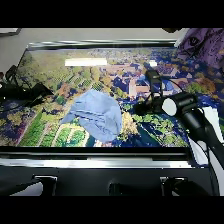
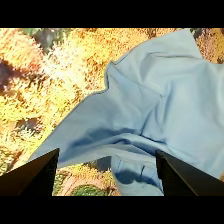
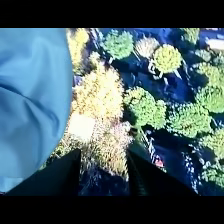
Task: Fold the clothes and pants, and hang the long-sleeved shirts on hangers.
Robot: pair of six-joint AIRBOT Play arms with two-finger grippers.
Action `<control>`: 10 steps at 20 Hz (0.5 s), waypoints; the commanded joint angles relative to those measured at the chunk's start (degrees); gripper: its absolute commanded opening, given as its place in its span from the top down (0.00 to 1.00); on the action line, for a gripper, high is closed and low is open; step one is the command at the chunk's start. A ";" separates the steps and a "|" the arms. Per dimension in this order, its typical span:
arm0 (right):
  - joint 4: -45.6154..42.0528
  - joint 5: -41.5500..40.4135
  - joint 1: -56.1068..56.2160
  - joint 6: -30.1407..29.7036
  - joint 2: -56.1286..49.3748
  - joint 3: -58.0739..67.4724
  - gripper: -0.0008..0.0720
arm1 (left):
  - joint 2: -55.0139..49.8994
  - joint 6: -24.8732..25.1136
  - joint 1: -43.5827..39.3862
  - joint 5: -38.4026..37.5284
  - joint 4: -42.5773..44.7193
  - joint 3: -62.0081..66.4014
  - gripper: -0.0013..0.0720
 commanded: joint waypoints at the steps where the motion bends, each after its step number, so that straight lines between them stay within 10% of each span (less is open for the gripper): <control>1: 26.34 -6.03 -9.35 -8.46 -4.50 -7.72 0.47 | -1.92 0.33 0.98 0.39 0.09 0.07 0.00; 4: 46.23 -3.37 -14.23 -20.85 -10.84 -13.46 0.32 | -4.33 0.31 0.98 0.42 0.09 0.07 0.00; 10: 55.36 -6.27 -6.64 -27.26 -19.63 -13.77 0.31 | -6.40 0.33 0.98 0.85 0.09 0.09 0.00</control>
